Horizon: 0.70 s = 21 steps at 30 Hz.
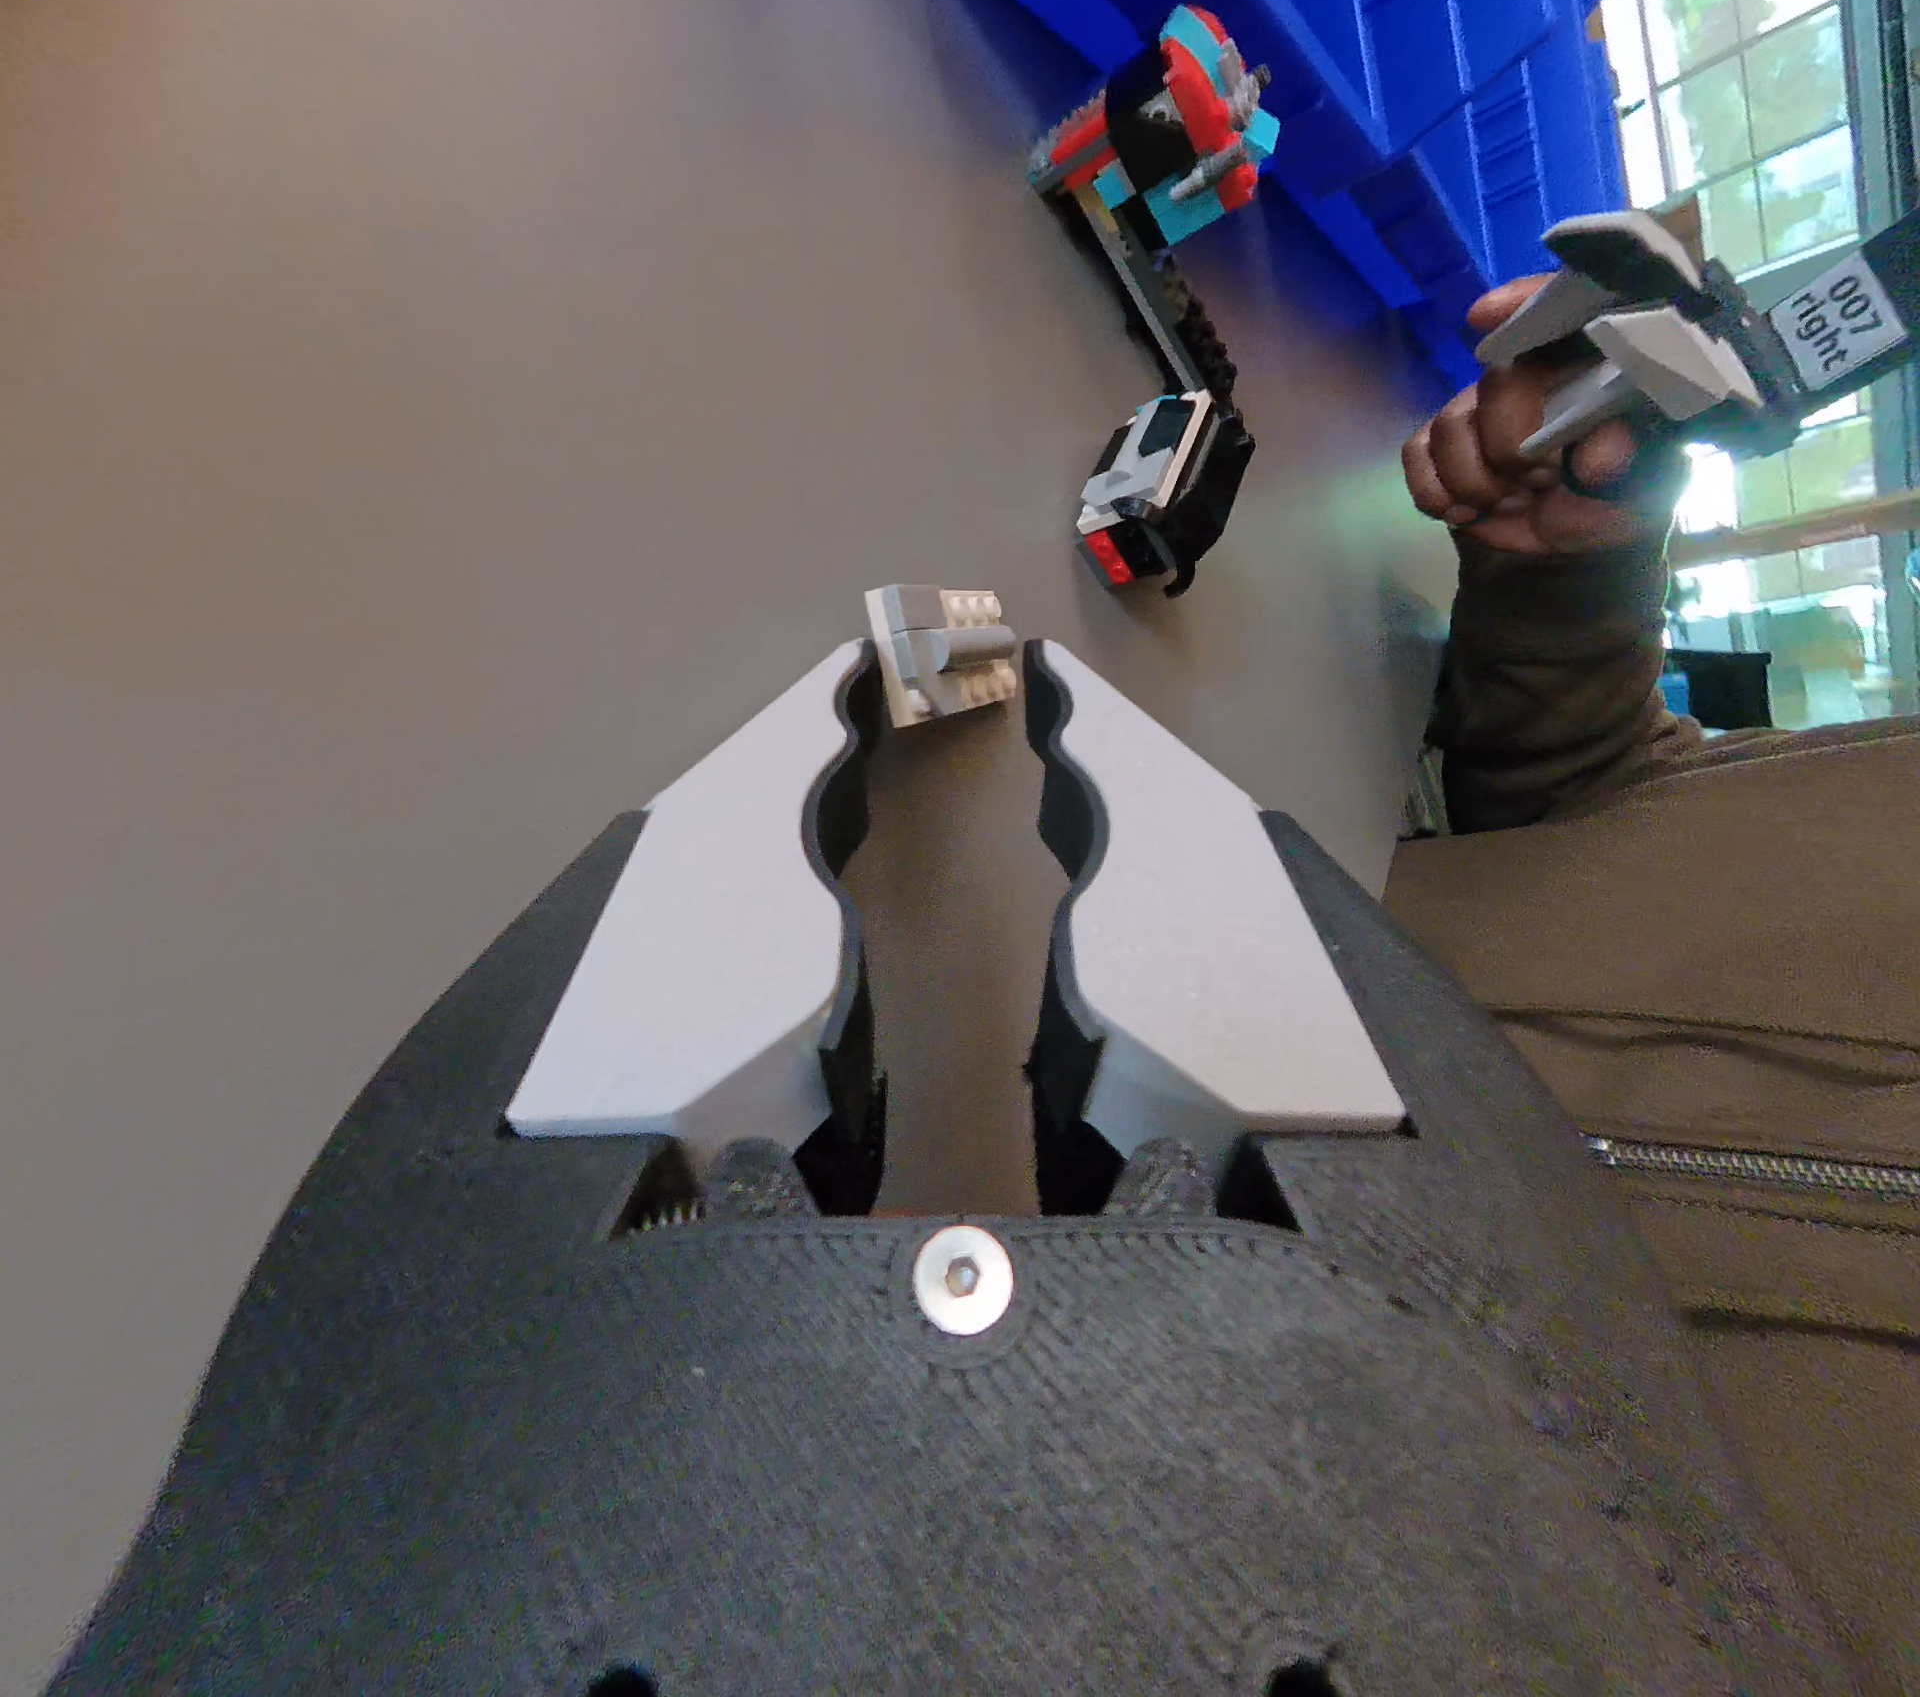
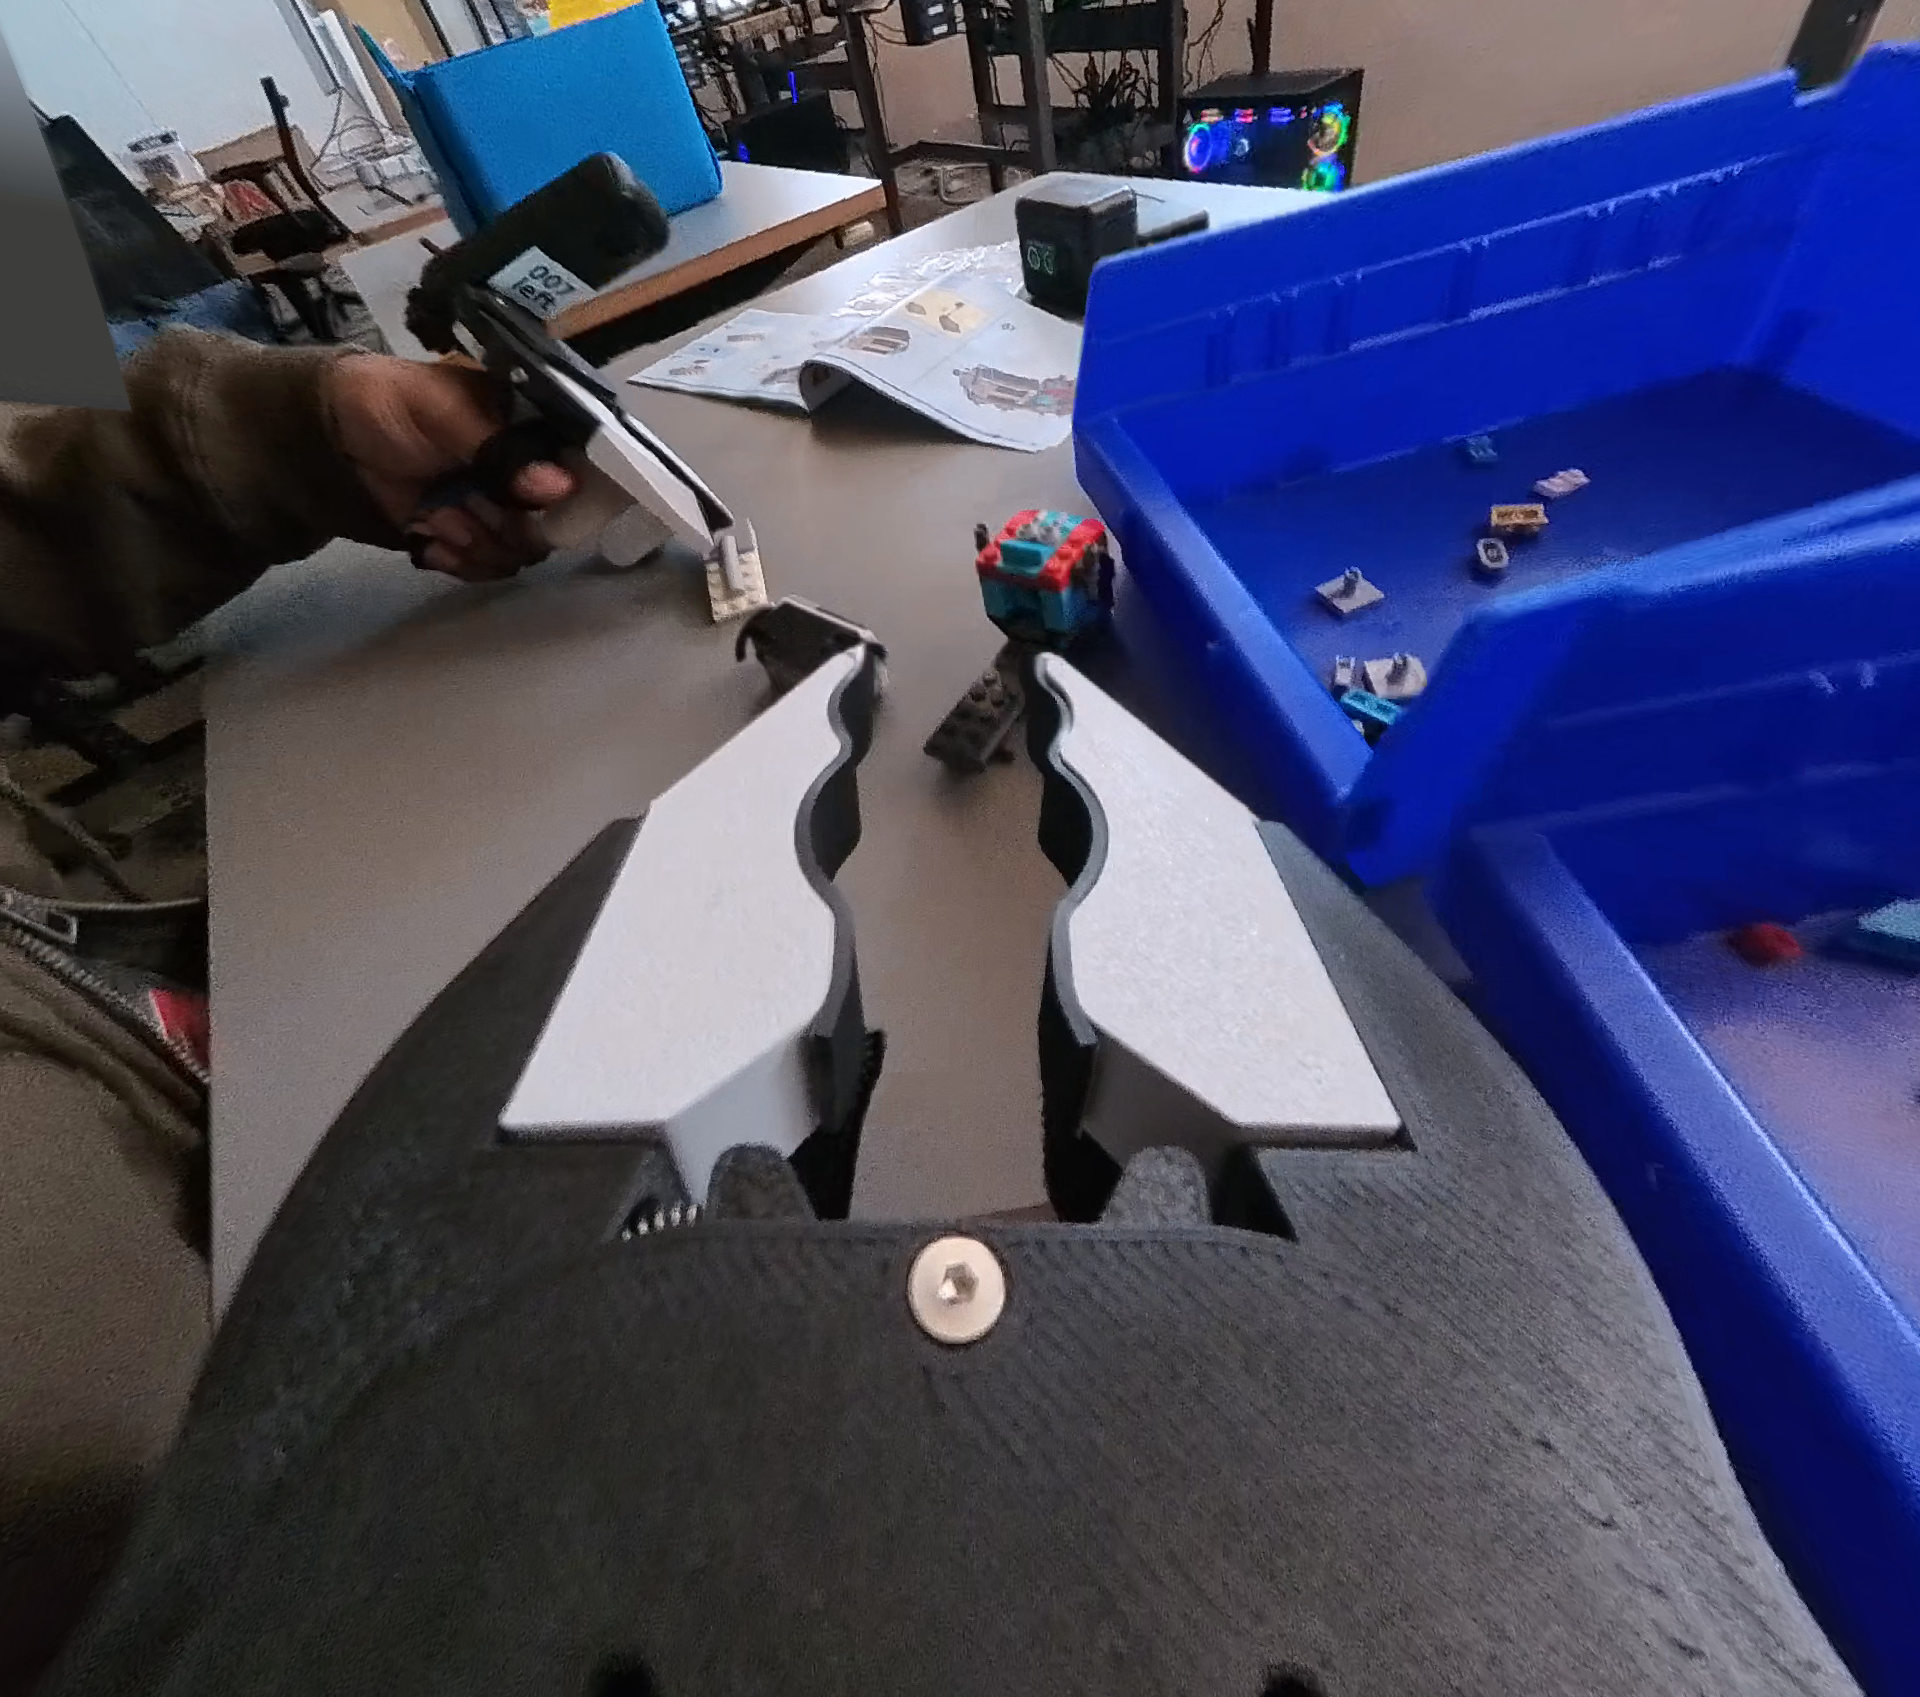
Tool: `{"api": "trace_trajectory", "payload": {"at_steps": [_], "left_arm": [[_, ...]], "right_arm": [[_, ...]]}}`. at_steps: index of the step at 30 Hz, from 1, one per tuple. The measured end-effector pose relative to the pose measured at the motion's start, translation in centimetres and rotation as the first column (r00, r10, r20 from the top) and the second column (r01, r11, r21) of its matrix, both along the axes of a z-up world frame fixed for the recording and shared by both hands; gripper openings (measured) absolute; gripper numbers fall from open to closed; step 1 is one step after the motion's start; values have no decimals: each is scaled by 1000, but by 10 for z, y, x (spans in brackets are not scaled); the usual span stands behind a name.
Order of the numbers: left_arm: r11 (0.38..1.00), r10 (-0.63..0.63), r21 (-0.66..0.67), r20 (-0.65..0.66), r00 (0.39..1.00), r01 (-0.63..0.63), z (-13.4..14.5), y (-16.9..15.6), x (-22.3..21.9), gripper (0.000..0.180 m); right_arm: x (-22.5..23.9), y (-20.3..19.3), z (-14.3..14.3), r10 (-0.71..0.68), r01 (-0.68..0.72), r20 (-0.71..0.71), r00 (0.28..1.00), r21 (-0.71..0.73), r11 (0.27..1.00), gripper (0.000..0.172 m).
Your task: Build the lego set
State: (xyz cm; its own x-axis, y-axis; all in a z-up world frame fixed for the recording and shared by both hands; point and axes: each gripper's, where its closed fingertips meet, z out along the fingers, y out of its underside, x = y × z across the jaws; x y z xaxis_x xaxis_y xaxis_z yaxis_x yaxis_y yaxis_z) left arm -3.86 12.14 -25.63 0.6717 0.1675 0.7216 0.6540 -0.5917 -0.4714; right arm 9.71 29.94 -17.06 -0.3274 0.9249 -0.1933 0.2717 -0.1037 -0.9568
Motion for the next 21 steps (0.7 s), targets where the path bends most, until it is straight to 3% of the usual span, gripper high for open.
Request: {"api": "trace_trajectory", "payload": {"at_steps": [4, 9, 16, 21], "left_arm": [[999, 40, -5, -40, 998, -41, 4, -2, -3, 41], [999, 50, -1, -126, 991, -51, 7, -2, -3, 60], [996, 80, -2, -305, 949, -84, 6, -10, -21, 80], [991, 131, 53, -419, 898, -120, 8, -11, -42, 82]], "right_arm": [[6, 12, -16, 23, -22, 10, 1000, -63, 998, 30], [12, 16, -4, 77, -85, -49, 996, -179, 980, 31], [20, 17, -4, 110, -117, -47, 993, -188, 975, 31], [23, 32, -6, 73, -77, -29, 997, -181, 981, 30]]}}
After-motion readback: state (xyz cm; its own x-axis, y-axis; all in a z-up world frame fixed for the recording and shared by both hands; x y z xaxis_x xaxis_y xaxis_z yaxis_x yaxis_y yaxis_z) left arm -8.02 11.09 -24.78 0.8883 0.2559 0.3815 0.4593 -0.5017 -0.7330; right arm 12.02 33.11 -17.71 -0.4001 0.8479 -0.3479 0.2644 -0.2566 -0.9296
